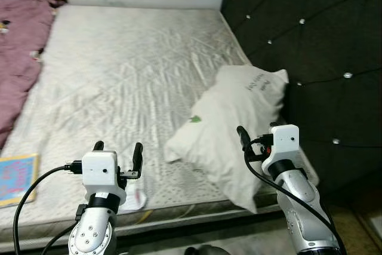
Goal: Clean up the room
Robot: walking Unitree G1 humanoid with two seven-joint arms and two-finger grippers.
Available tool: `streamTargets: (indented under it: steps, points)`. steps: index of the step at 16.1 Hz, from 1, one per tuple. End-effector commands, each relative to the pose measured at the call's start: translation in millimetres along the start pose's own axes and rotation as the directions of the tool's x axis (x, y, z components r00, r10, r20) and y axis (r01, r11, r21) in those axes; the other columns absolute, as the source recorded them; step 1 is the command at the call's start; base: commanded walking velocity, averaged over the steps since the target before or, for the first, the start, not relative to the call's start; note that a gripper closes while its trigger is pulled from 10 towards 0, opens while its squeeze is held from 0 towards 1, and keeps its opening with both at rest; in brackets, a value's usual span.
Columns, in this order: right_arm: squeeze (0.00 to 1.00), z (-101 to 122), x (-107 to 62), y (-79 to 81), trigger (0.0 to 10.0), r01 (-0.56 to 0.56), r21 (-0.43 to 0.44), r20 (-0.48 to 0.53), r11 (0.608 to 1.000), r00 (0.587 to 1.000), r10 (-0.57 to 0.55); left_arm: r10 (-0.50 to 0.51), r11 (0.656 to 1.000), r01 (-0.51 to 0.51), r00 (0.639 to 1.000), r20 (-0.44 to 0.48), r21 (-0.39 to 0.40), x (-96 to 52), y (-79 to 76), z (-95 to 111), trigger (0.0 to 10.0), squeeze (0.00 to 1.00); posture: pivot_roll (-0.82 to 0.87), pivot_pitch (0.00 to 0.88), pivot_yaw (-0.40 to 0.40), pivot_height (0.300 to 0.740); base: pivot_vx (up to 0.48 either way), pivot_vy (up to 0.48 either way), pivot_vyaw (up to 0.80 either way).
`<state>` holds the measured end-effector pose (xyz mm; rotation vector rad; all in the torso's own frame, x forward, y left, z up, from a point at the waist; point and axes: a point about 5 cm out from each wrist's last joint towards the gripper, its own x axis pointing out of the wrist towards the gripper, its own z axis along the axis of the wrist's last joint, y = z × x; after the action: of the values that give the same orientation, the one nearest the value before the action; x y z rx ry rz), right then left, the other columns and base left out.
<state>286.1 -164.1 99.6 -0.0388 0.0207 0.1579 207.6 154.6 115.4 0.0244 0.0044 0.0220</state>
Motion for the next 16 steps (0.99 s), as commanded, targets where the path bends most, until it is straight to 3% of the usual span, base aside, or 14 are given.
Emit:
streamTargets:
  steps: [1,12,16]
  points:
    - [0.0,1.8,-0.6,0.6,10.0,0.007,0.01,0.005,1.0,1.0,-0.007,0.008,1.0,-0.008,1.0,-0.017,-0.001,-1.8,3.2,-1.9,10.0,0.0,0.0,0.173,-0.126,0.74,0.0,0.48,0.0]
    - [0.0,1.8,0.7,3.8,10.0,-0.017,-0.008,0.005,1.0,1.0,0.017,0.008,1.0,-0.008,1.0,-0.001,0.029,1.4,2.0,1.2,10.0,0.0,0.01,0.178,-0.13,0.74,0.0,0.468,0.0]
    - [0.0,-0.6,1.4,6.5,10.0,-0.033,-0.021,0.003,0.999,0.999,0.033,-0.019,1.0,0.019,0.999,0.032,0.02,4.7,-4.2,4.5,10.0,0.0,0.02,0.161,-0.133,0.74,0.0,0.0,0.0]
